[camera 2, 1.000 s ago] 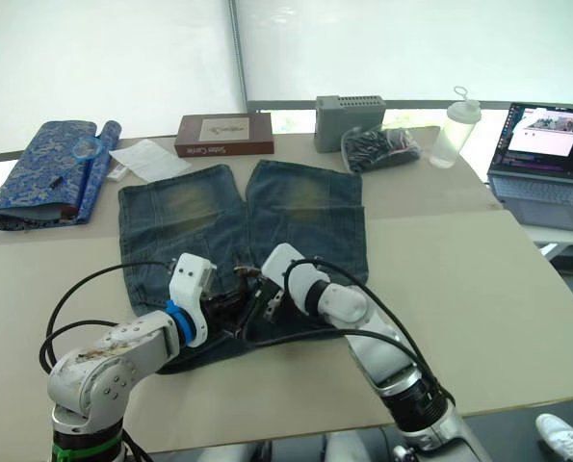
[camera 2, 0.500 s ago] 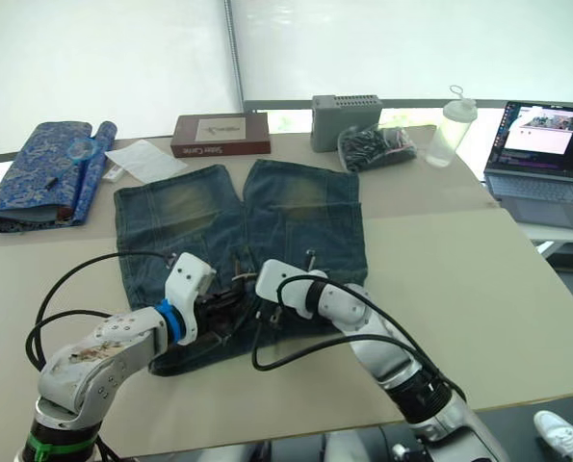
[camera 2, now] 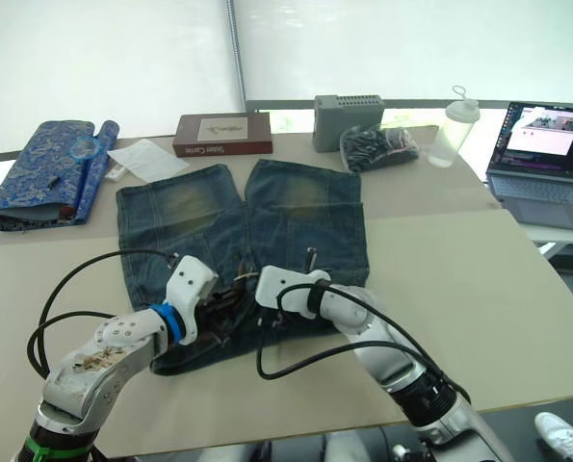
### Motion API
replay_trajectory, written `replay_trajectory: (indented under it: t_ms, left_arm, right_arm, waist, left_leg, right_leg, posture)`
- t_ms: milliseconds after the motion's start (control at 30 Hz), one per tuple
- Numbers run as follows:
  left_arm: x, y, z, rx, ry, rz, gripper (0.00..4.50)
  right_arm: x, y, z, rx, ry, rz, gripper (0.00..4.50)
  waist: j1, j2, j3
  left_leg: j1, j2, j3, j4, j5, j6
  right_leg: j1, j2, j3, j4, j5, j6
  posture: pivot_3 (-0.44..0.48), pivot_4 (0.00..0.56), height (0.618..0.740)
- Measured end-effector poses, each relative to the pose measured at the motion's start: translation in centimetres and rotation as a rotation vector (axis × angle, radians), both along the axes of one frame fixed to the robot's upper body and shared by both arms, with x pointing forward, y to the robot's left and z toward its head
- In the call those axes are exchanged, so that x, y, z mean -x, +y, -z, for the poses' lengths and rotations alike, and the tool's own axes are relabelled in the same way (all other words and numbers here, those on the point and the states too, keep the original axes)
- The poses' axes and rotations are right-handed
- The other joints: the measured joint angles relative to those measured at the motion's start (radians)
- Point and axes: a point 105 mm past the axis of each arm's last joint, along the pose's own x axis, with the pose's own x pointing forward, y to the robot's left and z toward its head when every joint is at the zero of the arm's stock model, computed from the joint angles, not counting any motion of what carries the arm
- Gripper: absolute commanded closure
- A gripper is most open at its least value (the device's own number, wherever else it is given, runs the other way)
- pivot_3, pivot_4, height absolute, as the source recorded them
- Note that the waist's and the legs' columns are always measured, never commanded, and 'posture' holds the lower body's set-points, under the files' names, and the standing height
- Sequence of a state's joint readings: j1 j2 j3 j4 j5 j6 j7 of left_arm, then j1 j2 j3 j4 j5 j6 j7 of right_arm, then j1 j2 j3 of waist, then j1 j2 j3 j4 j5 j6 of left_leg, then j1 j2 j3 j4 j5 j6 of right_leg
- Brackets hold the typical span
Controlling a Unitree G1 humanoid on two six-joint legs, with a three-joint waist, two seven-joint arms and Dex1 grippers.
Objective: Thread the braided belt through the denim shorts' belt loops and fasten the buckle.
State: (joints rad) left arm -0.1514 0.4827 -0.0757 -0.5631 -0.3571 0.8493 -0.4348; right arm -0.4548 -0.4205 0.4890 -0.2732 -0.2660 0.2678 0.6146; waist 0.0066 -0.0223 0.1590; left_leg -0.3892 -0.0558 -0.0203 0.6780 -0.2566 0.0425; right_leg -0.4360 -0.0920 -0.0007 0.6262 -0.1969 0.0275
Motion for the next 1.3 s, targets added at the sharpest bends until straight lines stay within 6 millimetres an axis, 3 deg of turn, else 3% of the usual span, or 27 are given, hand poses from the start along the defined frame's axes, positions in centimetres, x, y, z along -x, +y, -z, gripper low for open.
replay_trajectory:
  t_ms: [167,367,533,667,767,967,1300]
  left_arm:
    - [-0.2,0.1,0.1,-0.066,-0.051,0.009,4.50]
    - [-0.1,-0.8,-0.3,-0.127,-0.172,0.048,4.50]
    - [-0.6,-0.5,-0.4,-0.171,-0.261,0.047,4.50]
    - [-0.8,-0.3,0.0,-0.195,-0.292,0.048,4.50]
    - [-0.8,-0.3,-0.2,-0.214,-0.326,0.055,4.50]
    - [-0.7,-0.4,0.0,-0.254,-0.381,0.078,4.50]
    - [-0.3,-0.6,-0.1,-0.285,-0.430,0.108,4.50]
  right_arm:
    - [0.3,0.0,0.2,0.010,0.024,-0.020,4.47]
    - [1.4,-0.5,1.5,-0.034,0.229,-0.024,2.30]
    - [2.1,-1.6,1.2,-0.230,0.586,0.058,2.30]
    - [2.9,-1.9,-0.2,-0.405,0.911,0.092,2.30]
    - [2.5,-1.3,-1.6,-0.530,1.050,0.117,2.30]
    - [1.0,-0.8,-2.4,-0.725,1.197,0.190,2.30]
    - [0.1,-1.1,-2.1,-0.773,1.212,0.260,2.30]
  waist:
    - [0.000,0.000,0.000]
    - [0.003,0.000,0.000]
    - [0.003,0.000,0.000]
    - [0.003,0.000,0.000]
    - [0.002,0.000,0.000]
    - [0.001,0.001,0.000]
    - [-0.015,0.001,0.001]
  left_leg:
    - [0.000,0.000,0.000,0.000,0.000,0.000]
    - [0.000,0.000,0.000,0.000,0.000,0.000]
    - [-0.001,0.001,0.000,0.000,0.000,0.001]
    - [-0.002,0.001,-0.001,0.000,-0.001,0.001]
    - [-0.002,0.001,-0.001,-0.001,-0.001,0.001]
    - [-0.003,0.000,0.000,-0.001,-0.001,0.001]
    - [-0.003,0.000,0.000,-0.002,-0.001,0.001]
  right_leg:
    - [0.000,0.000,0.000,0.000,0.000,0.000]
    - [0.000,0.000,0.000,-0.001,0.000,0.000]
    - [-0.001,-0.001,0.000,-0.001,0.000,0.000]
    - [-0.002,-0.002,0.001,0.000,0.000,0.000]
    - [-0.003,-0.002,0.001,0.001,0.000,0.000]
    - [-0.004,-0.002,0.001,0.001,0.000,0.000]
    - [-0.005,-0.002,0.000,0.002,0.000,0.000]
  posture:
    - [0.000,0.150,0.740]
    - [0.000,0.150,0.740]
    - [0.000,0.150,0.740]
    - [0.000,0.150,0.740]
    - [0.000,0.150,0.740]
    - [0.000,0.150,0.740]
    - [0.000,0.150,0.740]
